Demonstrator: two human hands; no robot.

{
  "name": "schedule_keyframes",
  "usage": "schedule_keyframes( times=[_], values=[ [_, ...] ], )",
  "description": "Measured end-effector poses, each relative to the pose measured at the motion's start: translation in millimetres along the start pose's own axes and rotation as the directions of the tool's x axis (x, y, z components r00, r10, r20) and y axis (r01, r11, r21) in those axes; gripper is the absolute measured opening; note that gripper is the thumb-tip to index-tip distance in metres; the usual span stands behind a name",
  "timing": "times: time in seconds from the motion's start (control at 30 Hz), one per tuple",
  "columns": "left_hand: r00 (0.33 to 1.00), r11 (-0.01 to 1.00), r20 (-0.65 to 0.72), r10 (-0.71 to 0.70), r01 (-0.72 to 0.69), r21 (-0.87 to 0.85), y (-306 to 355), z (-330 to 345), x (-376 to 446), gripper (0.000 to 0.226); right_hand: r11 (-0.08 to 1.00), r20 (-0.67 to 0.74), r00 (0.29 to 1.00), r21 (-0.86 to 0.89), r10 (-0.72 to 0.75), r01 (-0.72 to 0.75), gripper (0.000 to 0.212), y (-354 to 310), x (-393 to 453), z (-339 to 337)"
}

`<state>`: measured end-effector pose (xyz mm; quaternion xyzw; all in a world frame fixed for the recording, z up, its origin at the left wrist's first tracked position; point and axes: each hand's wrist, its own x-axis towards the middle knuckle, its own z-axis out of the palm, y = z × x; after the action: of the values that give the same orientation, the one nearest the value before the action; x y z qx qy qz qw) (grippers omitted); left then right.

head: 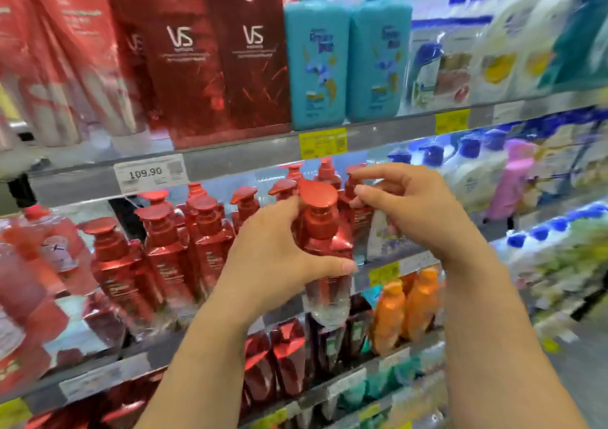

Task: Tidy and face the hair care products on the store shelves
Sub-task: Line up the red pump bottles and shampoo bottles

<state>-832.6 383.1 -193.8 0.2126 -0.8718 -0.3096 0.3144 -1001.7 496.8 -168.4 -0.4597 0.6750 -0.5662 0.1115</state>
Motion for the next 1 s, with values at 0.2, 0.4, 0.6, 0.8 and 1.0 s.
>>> schedule_keyframes(
  times=[0.2, 0.4, 0.6, 0.8, 1.0],
  values=[
    [0.988, 0.992, -0.148, -0.035, 0.052, 0.111, 17.2, 56.8, 38.3, 0.069, 0.999, -0.025, 0.999, 0.028, 0.025, -0.024, 0.018, 34.3, 14.4, -63.1],
    [0.959, 0.895, -0.27, -0.089, 0.195, 0.401, 21.5, 85.2, 54.9, 0.064, 0.996, 0.098, 0.992, 0.043, 0.078, -0.082, 0.026, 57.7, 31.6, -89.4],
    [0.932, 0.811, -0.33, -0.151, 0.308, 0.498, 11.9, 97.9, 67.2, 0.067, 0.996, 0.207, 0.975, 0.031, 0.08, -0.089, 0.033, 74.2, 46.5, -93.7],
    [0.934, 0.679, -0.313, -0.171, 0.342, 0.65, 3.3, 106.8, 75.6, 0.064, 0.996, 0.274, 0.958, 0.003, 0.089, -0.093, 0.035, 84.7, 51.7, -99.3],
    [0.923, 0.622, -0.333, -0.191, 0.377, 0.687, -3.4, 108.2, 82.7, 0.068, 0.992, 0.281, 0.951, -0.026, 0.126, -0.124, 0.034, 95.4, 48.9, -106.7]
  ],
)
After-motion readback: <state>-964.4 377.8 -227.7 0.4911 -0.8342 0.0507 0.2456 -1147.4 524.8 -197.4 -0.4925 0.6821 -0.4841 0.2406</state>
